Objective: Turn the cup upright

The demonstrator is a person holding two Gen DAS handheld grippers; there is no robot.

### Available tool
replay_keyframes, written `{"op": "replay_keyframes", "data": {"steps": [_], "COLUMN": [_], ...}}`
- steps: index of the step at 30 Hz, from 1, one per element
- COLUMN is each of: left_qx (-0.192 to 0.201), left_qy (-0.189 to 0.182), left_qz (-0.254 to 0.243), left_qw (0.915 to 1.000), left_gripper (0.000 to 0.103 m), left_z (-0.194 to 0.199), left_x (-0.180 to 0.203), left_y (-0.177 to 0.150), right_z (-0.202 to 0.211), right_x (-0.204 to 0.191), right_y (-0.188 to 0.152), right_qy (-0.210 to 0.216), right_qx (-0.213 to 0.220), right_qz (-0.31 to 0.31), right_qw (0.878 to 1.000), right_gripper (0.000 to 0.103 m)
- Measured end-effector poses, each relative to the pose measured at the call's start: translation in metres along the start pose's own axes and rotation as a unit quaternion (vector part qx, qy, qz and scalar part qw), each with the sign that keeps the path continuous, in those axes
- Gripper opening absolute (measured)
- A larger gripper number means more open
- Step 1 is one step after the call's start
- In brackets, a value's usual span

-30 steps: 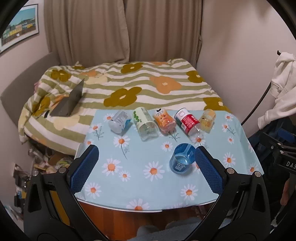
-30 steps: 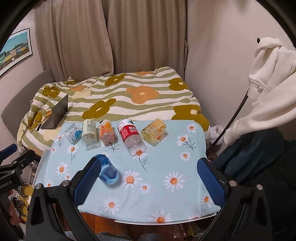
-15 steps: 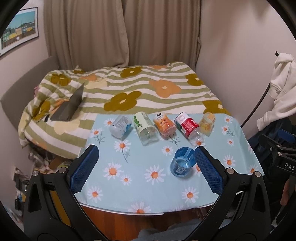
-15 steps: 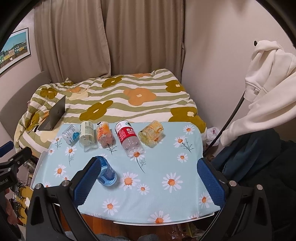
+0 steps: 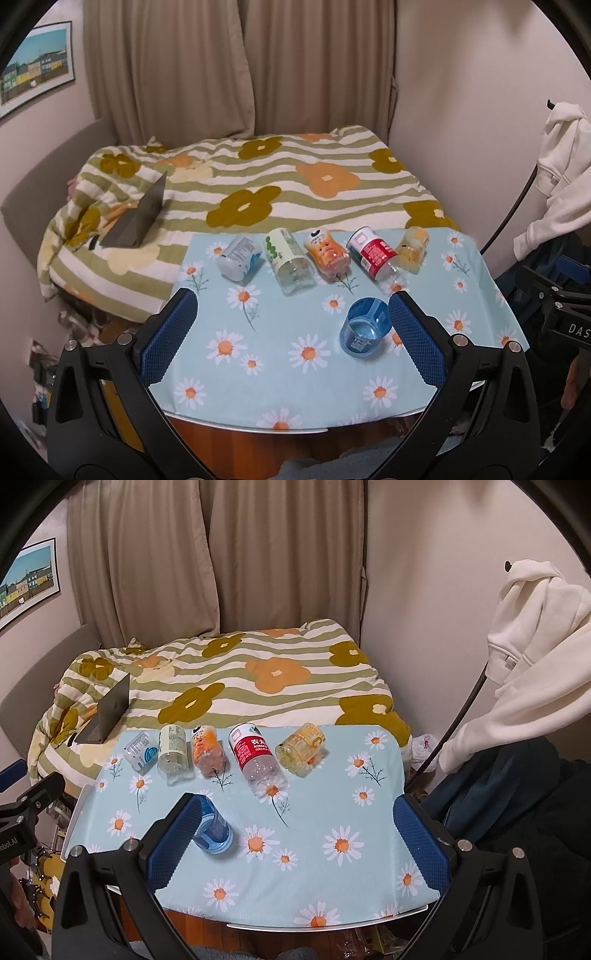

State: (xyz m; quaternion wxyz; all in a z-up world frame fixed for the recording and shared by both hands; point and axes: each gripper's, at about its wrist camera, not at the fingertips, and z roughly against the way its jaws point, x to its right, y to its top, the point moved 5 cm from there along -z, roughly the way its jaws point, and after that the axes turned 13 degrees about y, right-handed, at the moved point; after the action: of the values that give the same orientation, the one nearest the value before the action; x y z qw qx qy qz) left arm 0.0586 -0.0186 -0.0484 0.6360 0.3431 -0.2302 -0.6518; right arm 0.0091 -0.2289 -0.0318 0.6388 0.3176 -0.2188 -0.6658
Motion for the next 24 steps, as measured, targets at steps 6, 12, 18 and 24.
{"op": "replay_keyframes", "data": {"steps": [6,12,18,24], "left_qx": [0.006,0.008,0.014,0.015], "left_qy": [0.001,0.001,0.004,0.009], "left_qz": [-0.002,-0.003,-0.006,-0.002], "left_qw": [1.0000,1.0000,0.9999,0.9998], "left_gripper": [0.103,0.103,0.103,0.103], "left_z": [0.001,0.002,0.004,0.005], "left_x": [0.000,-0.001,-0.002,-0.005], "left_y": [0.004,0.003,0.005,0.007], "right_z": [0.000,0.000,0.002,0.002], "right_x": [0.001,0.001,0.002,0.001], "right_y": [0.003,0.002,0.010,0.014], "right_qy": [0.000,0.000,0.000,0.000], "right_qx": [0.001,0.001,0.005,0.009], "right_qz": [0.000,-0.001,-0.004,-0.005], "right_qw": [1.000,1.000,1.000,1.000], "right_gripper": [0.103,0.103,0.103,0.103]}}
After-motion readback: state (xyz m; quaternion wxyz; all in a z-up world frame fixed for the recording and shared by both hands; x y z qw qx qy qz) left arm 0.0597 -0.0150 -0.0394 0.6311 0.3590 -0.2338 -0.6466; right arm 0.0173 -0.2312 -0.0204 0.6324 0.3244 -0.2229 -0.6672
